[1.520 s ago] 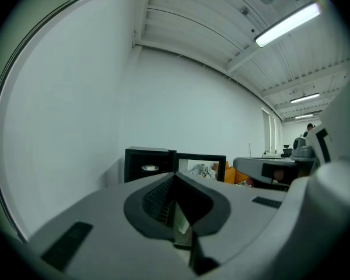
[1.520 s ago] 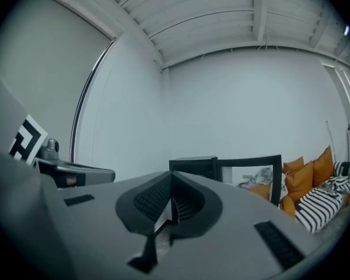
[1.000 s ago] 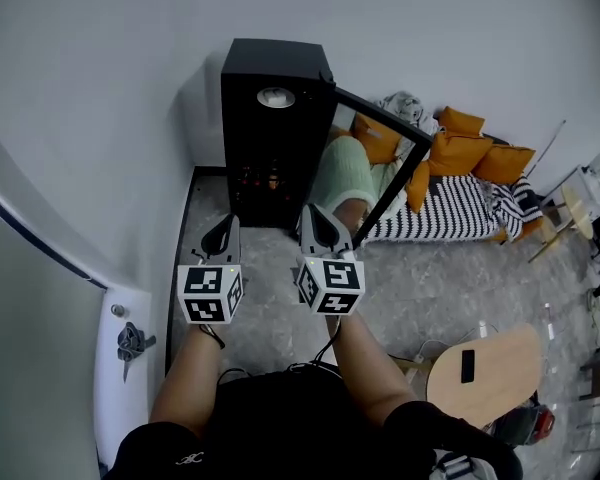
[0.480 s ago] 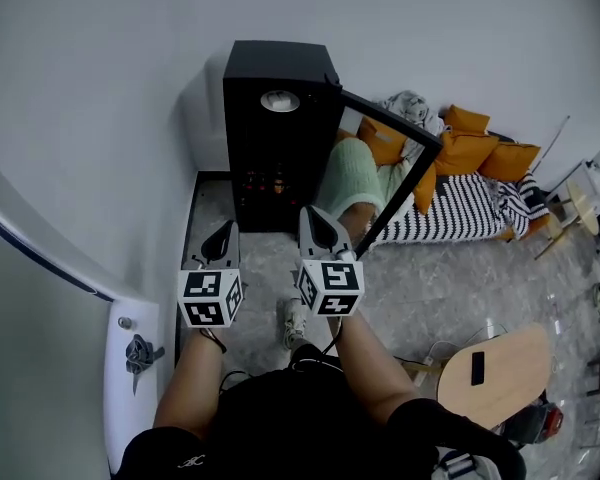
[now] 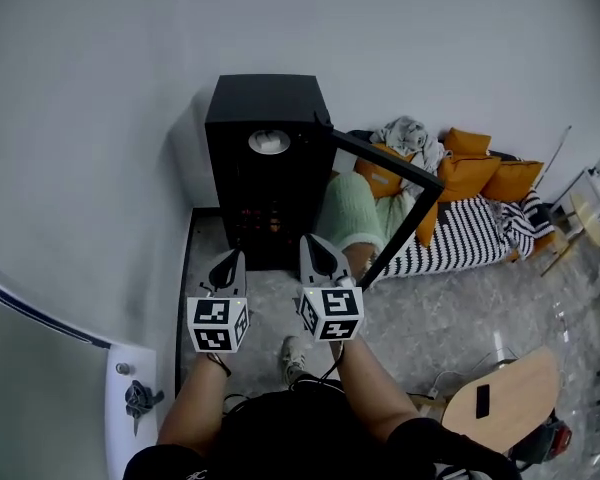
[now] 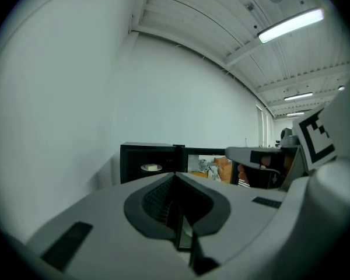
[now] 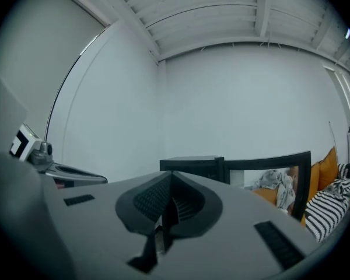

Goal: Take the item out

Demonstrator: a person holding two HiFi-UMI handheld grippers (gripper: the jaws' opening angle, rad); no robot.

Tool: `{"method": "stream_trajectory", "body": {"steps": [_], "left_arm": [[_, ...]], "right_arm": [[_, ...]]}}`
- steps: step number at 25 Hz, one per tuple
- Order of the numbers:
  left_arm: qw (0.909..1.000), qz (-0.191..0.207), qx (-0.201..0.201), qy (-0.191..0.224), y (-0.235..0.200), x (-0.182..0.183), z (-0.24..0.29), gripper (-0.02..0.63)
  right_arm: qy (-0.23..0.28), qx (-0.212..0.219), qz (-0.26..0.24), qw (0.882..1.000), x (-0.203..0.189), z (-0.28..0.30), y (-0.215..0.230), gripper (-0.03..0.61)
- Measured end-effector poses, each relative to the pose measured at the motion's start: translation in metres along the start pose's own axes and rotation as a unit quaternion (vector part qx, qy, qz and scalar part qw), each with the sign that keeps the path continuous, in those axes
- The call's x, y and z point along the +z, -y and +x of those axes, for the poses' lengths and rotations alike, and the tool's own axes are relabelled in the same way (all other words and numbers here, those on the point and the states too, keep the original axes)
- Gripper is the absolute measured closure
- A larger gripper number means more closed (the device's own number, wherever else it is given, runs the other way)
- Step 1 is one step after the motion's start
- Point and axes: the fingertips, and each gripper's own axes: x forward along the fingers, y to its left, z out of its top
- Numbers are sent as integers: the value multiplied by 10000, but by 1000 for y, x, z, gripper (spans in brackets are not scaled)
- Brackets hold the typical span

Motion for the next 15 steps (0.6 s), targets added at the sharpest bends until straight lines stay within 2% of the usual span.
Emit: {"method": "stream_trajectory", "body": {"steps": [9, 15], "left_arm": [[9998, 8, 183, -21, -18, 27, 100, 606], [9996, -32, 288, -35, -27, 41, 159, 606]], "right_arm": [[-44, 169, -136, 9998, 10, 90, 52, 572], [-48, 249, -682, 9973, 10, 142, 82, 572]]}}
